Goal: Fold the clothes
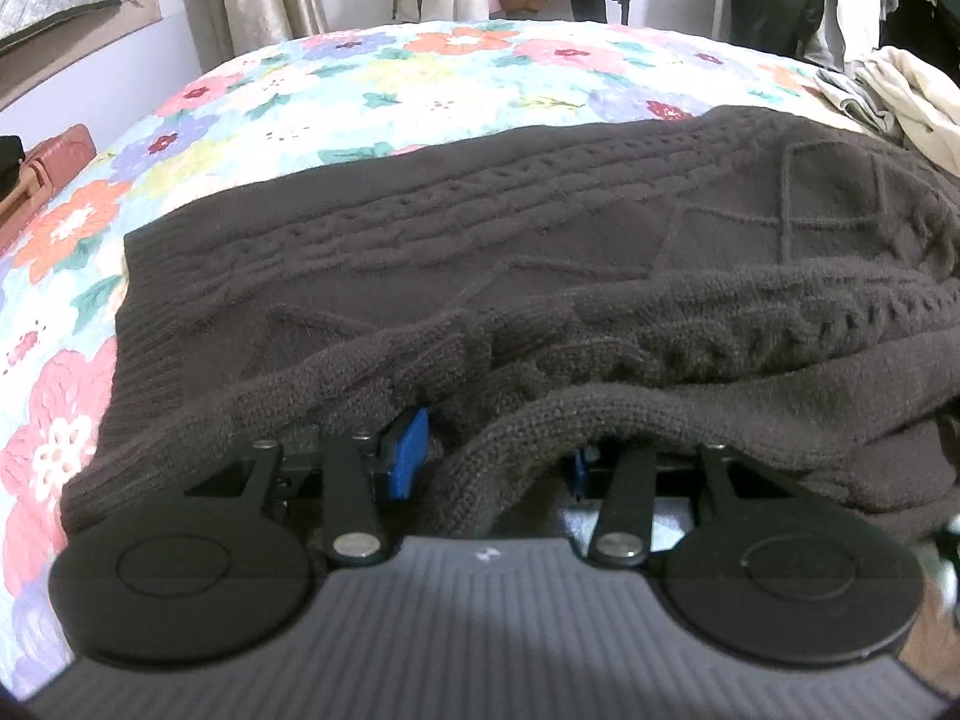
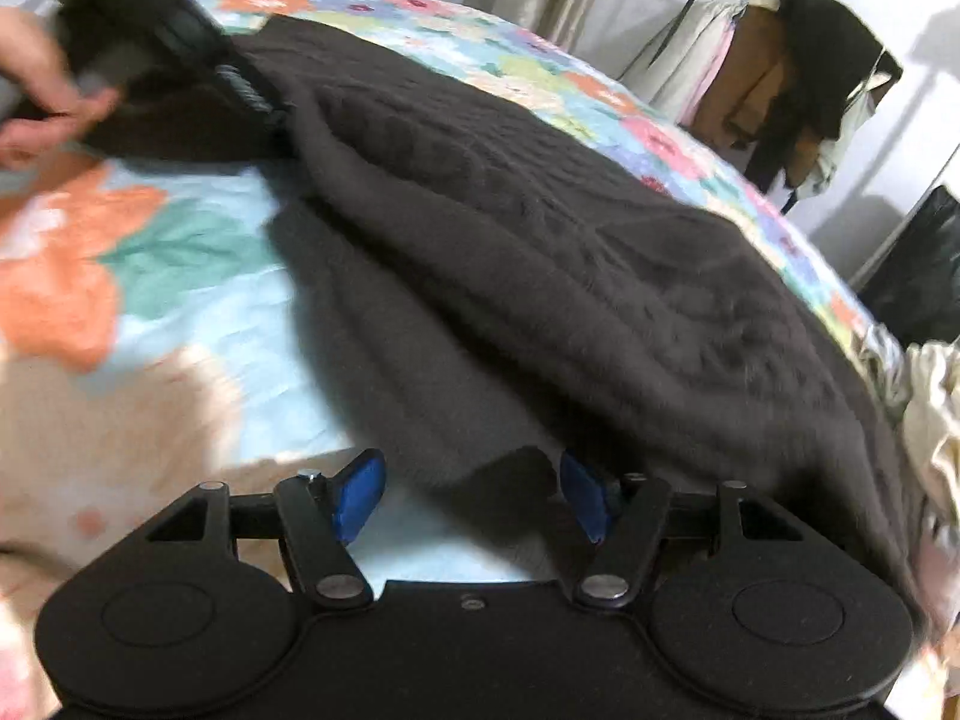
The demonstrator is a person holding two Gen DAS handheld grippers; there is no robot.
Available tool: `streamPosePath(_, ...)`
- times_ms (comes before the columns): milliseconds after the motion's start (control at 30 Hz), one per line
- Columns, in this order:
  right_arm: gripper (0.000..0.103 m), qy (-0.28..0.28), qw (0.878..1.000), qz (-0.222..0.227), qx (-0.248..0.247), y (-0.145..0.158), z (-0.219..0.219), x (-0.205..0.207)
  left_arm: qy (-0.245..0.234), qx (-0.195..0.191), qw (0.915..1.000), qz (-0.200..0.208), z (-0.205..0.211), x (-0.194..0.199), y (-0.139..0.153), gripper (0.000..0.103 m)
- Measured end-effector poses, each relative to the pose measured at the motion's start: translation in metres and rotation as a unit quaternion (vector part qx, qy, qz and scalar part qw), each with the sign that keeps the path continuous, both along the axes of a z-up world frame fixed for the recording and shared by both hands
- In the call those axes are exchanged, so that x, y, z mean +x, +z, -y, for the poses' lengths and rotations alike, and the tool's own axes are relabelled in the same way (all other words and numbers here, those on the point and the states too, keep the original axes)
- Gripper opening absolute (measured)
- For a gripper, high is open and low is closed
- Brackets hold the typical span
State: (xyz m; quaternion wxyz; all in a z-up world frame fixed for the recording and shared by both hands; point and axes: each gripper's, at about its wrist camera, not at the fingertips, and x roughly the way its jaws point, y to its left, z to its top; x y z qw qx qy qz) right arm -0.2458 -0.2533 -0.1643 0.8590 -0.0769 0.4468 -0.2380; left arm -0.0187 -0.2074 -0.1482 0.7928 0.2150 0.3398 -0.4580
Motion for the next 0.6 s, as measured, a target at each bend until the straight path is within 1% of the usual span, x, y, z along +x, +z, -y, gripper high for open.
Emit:
streamPosePath(33, 0.079, -0.02, 1.0, 0.011, 0.012, 0.001, 0.01, 0.005, -0.001, 0.001, 1.0, 0.003, 0.0, -0.003, 0.0, 0.045)
streamPosePath(67, 0.08, -0.038, 0.999, 0.023, 0.031, 0.002, 0.021, 0.007, -0.003, 0.002, 1.0, 0.005, 0.001, -0.004, 0.0, 0.046)
streamPosePath(100, 0.079, -0.053, 0.997, 0.036, 0.049, 0.003, 0.03, 0.008, -0.003, 0.003, 1.0, 0.006, 0.001, -0.004, 0.0, 0.046)
streamPosePath(133, 0.074, -0.062, 0.995, 0.048, 0.064, 0.005, 0.038, 0.009, -0.003, 0.003, 1.0, 0.006, 0.001, -0.004, 0.0, 0.046)
streamPosePath(167, 0.064, -0.068, 0.993, 0.057, 0.078, 0.006, 0.044, 0.01, -0.003, 0.002, 1.0, 0.006, 0.0, -0.004, 0.001, 0.046)
streamPosePath(200, 0.024, -0.07, 0.991, 0.058, 0.093, 0.008, 0.048, 0.009, -0.002, 0.001, 1.0, 0.003, 0.0, -0.003, 0.001, 0.046)
streamPosePath(233, 0.015, -0.075, 0.989, 0.056, 0.112, 0.01, 0.051, 0.007, -0.002, -0.001, 1.0, 0.0, -0.001, -0.002, 0.001, 0.046)
streamPosePath(267, 0.014, -0.085, 0.986, 0.064, 0.131, 0.015, 0.052, 0.002, -0.003, -0.002, 1.0, -0.004, -0.002, 0.0, 0.002, 0.046)
streamPosePath(333, 0.014, -0.113, 0.973, 0.104, 0.17, 0.034, 0.049, -0.019, 0.001, -0.005, 0.9999, -0.015, -0.004, 0.005, 0.003, 0.047)
streamPosePath(367, 0.014, -0.117, 0.969, 0.12, 0.181, 0.045, 0.043, -0.03, 0.005, -0.008, 0.9996, -0.025, -0.007, 0.009, 0.004, 0.047)
streamPosePath(500, 0.013, -0.116, 0.962, 0.163, 0.188, 0.083, 0.021, -0.067, 0.031, -0.029, 0.9963, -0.075, -0.016, 0.027, 0.007, 0.046)
streamPosePath(533, 0.012, -0.112, 0.961, 0.163, 0.194, 0.09, 0.02, -0.074, 0.037, -0.03, 0.996, -0.076, -0.018, 0.029, 0.009, 0.046)
streamPosePath(600, 0.012, -0.106, 0.958, 0.165, 0.208, 0.103, 0.02, -0.088, 0.045, -0.026, 0.9967, -0.062, -0.019, 0.03, 0.013, 0.046)
